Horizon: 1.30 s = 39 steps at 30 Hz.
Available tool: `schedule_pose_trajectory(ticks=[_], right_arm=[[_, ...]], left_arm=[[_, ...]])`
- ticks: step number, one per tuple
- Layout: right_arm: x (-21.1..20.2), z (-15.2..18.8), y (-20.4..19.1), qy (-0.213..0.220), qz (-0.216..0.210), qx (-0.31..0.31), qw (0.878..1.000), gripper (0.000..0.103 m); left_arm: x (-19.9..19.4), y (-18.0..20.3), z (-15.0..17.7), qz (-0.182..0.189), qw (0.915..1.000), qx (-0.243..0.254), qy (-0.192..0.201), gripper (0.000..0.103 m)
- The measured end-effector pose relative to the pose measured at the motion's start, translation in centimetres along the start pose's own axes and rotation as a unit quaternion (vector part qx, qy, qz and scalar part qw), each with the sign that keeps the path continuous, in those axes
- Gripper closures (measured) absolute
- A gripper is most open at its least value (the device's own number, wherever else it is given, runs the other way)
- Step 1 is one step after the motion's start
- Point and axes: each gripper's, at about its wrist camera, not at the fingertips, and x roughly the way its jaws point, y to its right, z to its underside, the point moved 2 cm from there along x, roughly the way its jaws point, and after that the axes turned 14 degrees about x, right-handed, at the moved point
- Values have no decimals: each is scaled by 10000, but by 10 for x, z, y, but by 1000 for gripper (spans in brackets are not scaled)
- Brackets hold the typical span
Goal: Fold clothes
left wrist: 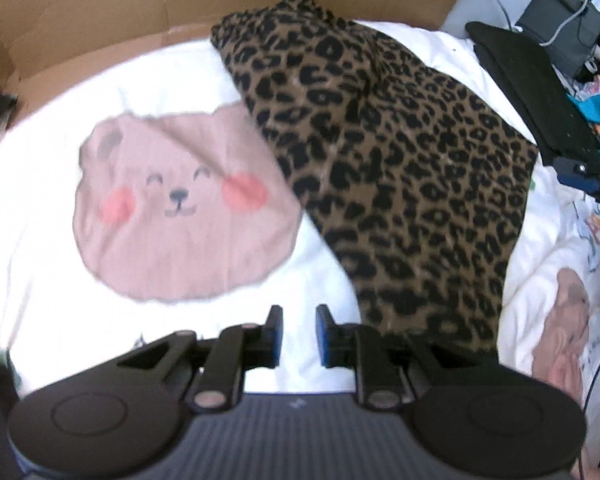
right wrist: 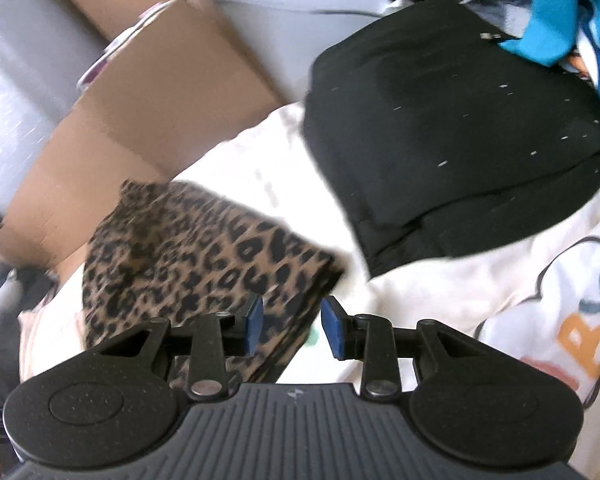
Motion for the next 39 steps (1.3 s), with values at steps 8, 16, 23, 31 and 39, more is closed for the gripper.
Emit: schedule_pose_trajectory(ticks=[8, 16, 23, 31, 39], right_arm=[[-11, 41, -36, -497, -451, -176, 9976, 62], [-6, 97, -86, -1197, -880, -1195, 9817, 55], [0, 116, -97, -1499, -920, -1348, 9751, 52], [6, 116, -87, -1564, -803, -1192, 9772, 52], [5, 113, -80, -1562, -778, -1129, 9782, 52]], left_arm=[[3, 9, 30, 334, 9993, -148, -36, 73], [25, 32, 48, 581, 9979, 98, -264, 67], [37, 37, 48, 721, 9973, -69, -135, 67], [15, 18, 36, 1199, 9889, -705, 520, 53], [22, 12, 23, 1901, 9669, -1571, 660, 53]])
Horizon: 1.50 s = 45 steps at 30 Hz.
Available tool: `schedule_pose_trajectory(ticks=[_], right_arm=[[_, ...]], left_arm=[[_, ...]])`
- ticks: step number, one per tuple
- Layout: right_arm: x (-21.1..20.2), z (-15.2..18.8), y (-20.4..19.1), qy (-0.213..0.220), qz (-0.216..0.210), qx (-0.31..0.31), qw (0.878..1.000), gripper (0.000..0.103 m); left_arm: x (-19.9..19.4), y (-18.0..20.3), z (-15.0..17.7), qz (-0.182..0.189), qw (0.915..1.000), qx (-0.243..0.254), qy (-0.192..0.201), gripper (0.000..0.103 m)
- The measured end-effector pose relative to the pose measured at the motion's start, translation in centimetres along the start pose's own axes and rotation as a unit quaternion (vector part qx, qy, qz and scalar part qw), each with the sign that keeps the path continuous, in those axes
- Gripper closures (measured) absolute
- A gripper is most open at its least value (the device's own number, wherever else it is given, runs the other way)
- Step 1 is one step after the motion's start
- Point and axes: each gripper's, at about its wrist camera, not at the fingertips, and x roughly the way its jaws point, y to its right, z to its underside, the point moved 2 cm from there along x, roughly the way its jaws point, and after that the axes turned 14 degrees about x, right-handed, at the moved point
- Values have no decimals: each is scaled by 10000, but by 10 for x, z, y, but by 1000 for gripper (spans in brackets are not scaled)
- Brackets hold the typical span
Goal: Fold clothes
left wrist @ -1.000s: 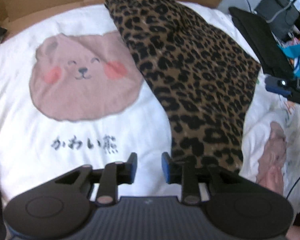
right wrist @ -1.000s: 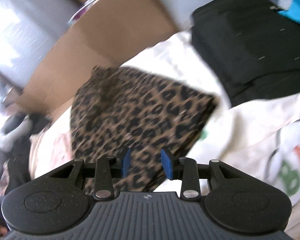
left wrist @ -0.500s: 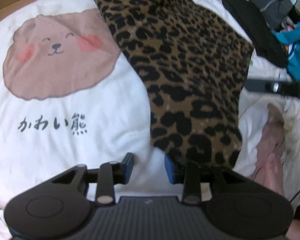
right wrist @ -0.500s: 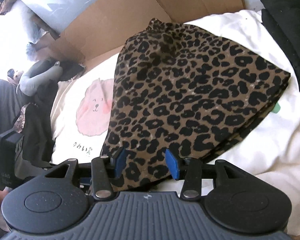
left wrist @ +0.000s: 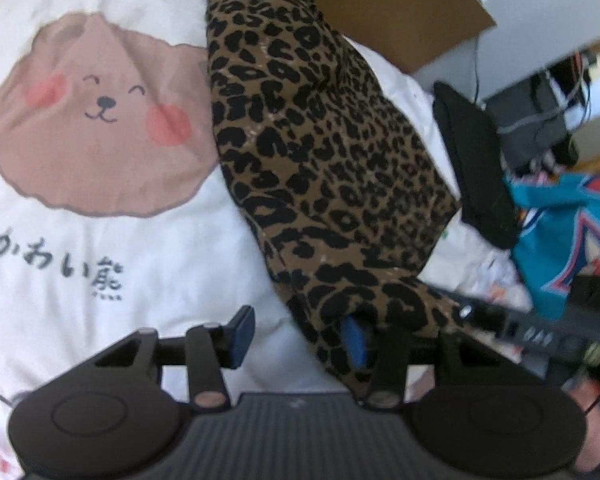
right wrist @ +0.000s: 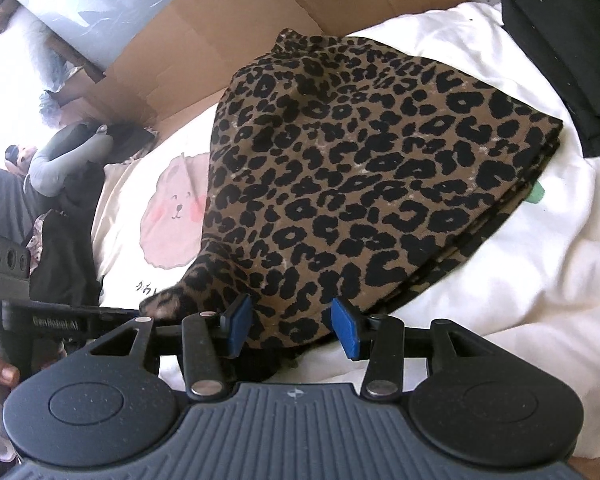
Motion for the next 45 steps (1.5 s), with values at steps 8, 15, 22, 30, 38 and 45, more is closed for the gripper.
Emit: schedule_pose_trajectory(ticks=[8, 15, 22, 30, 38, 45], right_arm=[[-4, -3, 10, 49, 13, 102, 9999, 51], [-4, -1, 14, 11, 4, 130, 9999, 51], [-2, 1, 15, -37, 24, 129, 9999, 51], [-3, -5, 19, 64, 84, 172, 9998, 51], [3, -8, 15, 62, 66, 144, 9999, 51], [20, 6, -11, -230, -144, -202, 9994, 51]], left_arm=[[4, 6, -1, 383, 9991, -168, -88, 50], [8, 2, 3, 467, 9980, -383, -160, 49], [28, -9, 1, 231, 9978, -591, -207, 51], [27, -20, 13, 24, 9975, -427, -560, 94], [15, -34, 25, -190, 9967, -352, -705, 99], [7, -36, 23, -197, 9971, -199, -711, 100]])
